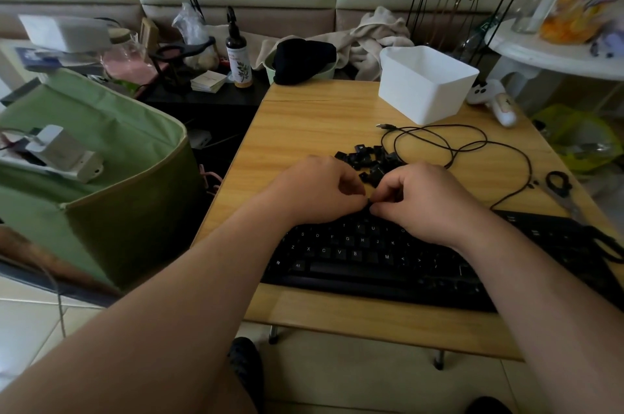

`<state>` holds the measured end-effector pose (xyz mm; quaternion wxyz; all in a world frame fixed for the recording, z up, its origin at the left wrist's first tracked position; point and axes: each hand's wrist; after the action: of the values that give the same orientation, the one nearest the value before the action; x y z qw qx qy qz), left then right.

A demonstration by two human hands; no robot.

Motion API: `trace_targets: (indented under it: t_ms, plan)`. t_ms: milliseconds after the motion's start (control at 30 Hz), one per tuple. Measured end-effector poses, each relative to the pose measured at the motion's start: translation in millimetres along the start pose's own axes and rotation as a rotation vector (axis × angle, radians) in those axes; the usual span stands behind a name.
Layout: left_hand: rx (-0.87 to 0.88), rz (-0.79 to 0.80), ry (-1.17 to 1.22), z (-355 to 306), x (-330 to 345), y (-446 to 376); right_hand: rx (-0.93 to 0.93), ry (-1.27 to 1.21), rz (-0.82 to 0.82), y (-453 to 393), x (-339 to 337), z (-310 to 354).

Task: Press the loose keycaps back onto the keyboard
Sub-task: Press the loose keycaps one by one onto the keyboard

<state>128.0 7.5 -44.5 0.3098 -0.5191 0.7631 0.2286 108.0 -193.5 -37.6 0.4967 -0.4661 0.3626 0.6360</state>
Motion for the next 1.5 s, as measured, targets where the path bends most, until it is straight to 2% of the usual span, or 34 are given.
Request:
trace_targets:
  t_ms: [233, 533, 833, 1333, 1500]
  plan:
    - [-0.022, 0.005, 0.056, -5, 3, -2, 0.039, -0.068, 0.001, 0, 3, -4]
    - [-0.036, 0.061, 0.102, -3, 0, -2, -0.021, 0.038, 0.017, 0, -2, -5]
    - [-0.069, 0.067, 0.117, 2, -4, -6, -0.189, 0.22, -0.056, 2, 0, -8]
    - [-0.06, 0.074, 0.108, -3, -3, -3, -0.164, 0.217, -0.153, 8, 14, -4]
    - [-0.062, 0.082, 0.116, -4, -2, -2, -0.087, 0.14, -0.105, 8, 8, 1]
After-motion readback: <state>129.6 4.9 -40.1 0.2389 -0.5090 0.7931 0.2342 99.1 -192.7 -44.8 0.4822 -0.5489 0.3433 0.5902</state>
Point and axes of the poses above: each hand's wrist, its own y-axis away from the middle knuckle, its own x-axis out of the palm, z = x × y, and after that the axes turned 14 degrees about y, right-handed
